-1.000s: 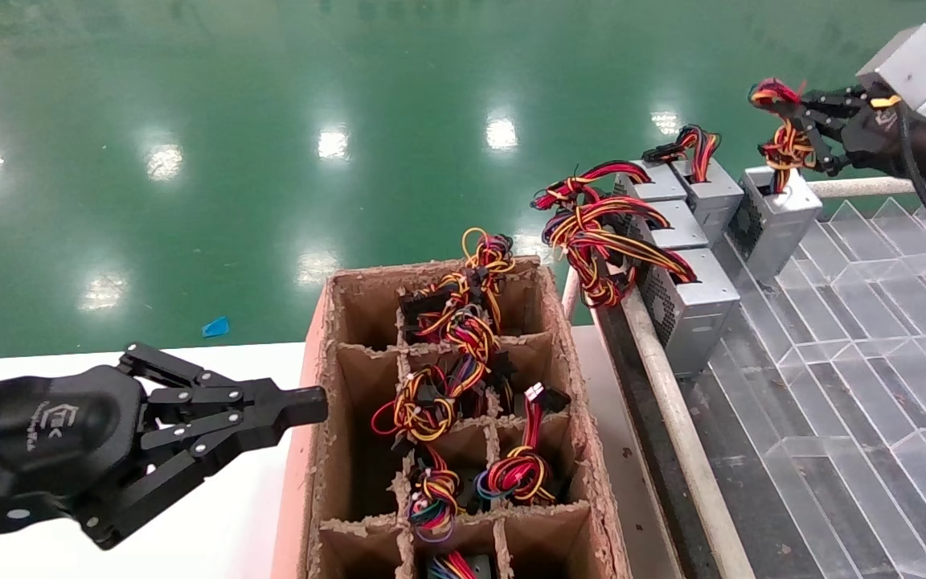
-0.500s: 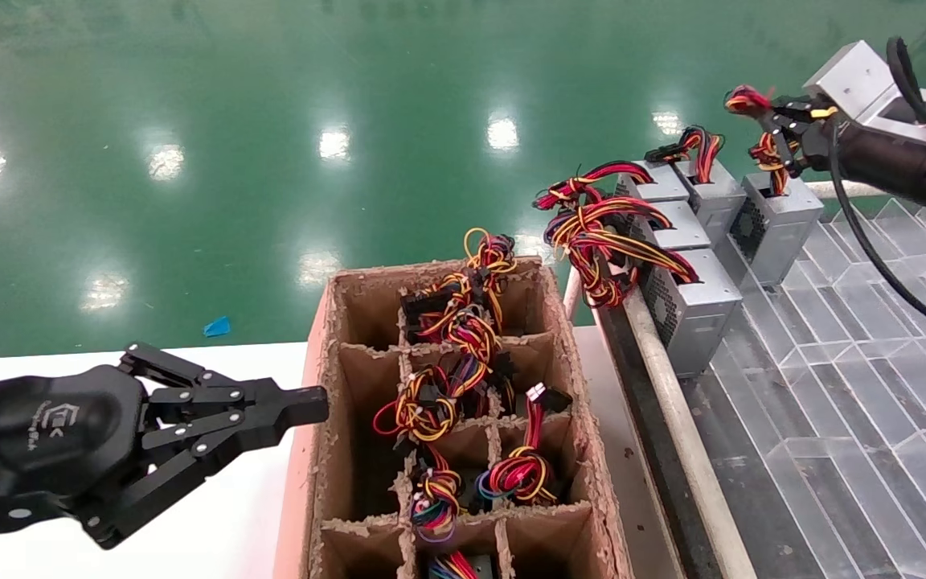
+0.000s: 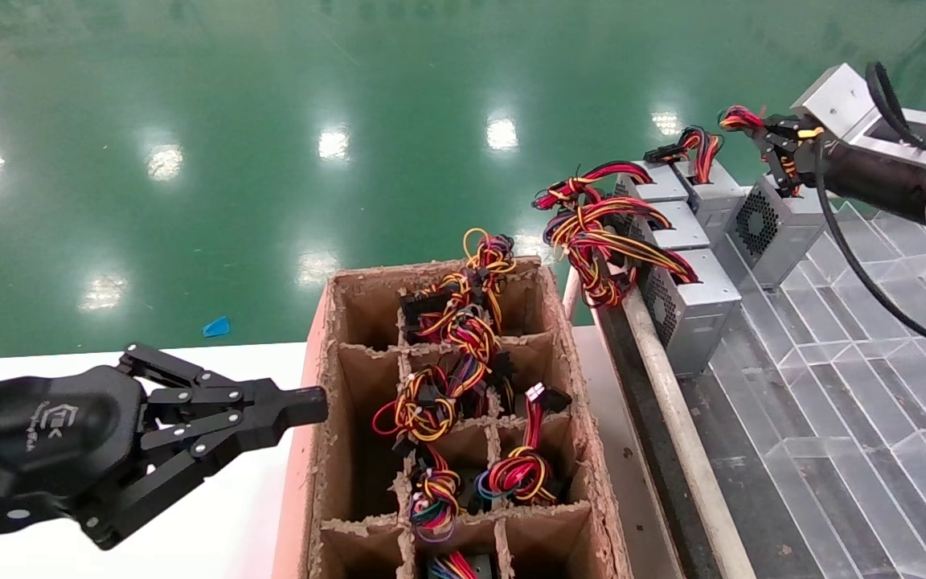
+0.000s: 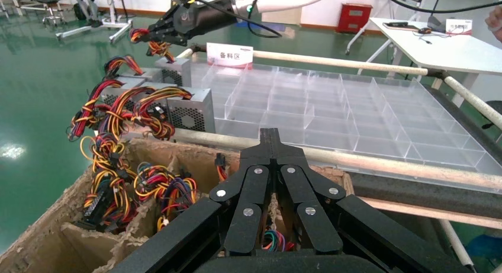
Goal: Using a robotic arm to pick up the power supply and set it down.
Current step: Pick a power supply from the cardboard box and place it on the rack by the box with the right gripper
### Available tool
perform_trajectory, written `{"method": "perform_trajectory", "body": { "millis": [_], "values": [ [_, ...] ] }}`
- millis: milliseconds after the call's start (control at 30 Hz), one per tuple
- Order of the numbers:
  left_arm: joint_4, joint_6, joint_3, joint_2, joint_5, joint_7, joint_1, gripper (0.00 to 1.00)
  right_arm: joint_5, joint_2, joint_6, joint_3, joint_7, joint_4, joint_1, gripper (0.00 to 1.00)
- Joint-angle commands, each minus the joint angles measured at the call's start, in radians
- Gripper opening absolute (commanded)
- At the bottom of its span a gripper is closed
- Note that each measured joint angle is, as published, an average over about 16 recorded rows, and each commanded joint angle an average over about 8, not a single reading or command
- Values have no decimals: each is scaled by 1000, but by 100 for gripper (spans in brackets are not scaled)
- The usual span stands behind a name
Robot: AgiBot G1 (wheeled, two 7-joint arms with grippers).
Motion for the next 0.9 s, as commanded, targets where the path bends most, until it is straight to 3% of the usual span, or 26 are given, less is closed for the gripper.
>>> {"method": "perform_trajectory", "body": {
  "millis": [33,533,900],
  "values": [
    [0,0,0,0,0,0,0,0,-6,2,-5,-4,2,1,4,100],
    [0,0,0,0,0,0,0,0,-51,36,-39,-35,-36,32,82,100],
    [0,0,0,0,0,0,0,0,-122,79,-133,-88,-91,101,146,100]
  ]
}}
